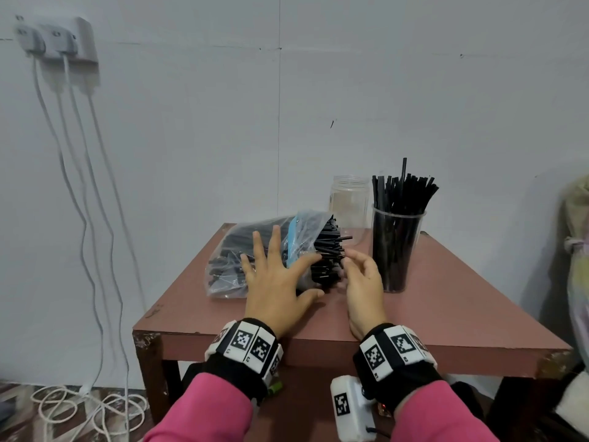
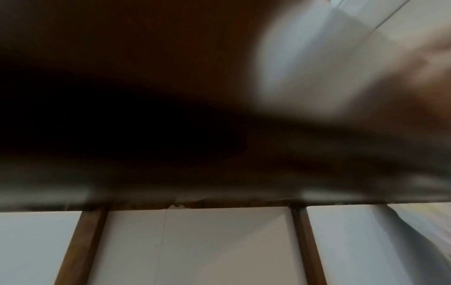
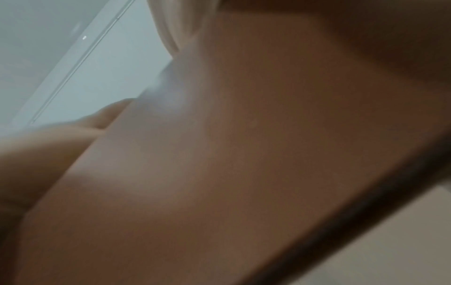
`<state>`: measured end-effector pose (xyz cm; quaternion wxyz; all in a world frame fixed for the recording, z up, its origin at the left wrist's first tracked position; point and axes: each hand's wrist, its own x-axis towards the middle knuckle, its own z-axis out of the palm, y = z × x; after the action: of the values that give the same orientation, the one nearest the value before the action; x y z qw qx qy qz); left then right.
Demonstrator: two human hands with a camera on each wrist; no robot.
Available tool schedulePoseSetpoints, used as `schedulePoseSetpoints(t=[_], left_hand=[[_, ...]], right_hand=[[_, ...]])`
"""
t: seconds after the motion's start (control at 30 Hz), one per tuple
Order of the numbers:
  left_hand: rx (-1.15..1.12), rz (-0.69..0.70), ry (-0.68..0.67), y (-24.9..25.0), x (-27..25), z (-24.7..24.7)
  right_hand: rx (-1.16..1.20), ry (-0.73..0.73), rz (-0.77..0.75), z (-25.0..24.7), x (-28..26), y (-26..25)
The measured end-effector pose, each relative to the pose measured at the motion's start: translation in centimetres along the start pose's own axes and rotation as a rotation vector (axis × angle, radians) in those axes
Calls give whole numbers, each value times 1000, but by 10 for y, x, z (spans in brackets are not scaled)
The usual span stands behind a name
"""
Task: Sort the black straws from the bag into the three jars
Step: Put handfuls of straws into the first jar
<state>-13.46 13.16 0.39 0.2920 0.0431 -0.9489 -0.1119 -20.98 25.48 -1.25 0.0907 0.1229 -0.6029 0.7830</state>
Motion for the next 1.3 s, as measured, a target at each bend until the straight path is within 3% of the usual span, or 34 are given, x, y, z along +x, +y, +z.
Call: schedulePoseSetpoints(t=[0.27, 0.57, 0.73, 1.07, 1.23, 1.3], left_hand=[[85, -24, -91, -2, 1, 8], [-6, -80, 14, -2, -1, 12], [-11, -60, -21, -2, -2, 13], [34, -74, -4, 1, -2, 13], [53, -74, -23, 1, -1, 14], [61, -75, -32, 0, -1, 13]], right_hand=[[16, -125, -50, 2, -2, -1], [43, 23, -67, 0, -2, 0], [25, -104, -122, 3, -4, -3], [-43, 156, -96, -2, -4, 2], [-32, -9, -136, 1, -7, -6], [-66, -3, -133, 2, -7, -4]])
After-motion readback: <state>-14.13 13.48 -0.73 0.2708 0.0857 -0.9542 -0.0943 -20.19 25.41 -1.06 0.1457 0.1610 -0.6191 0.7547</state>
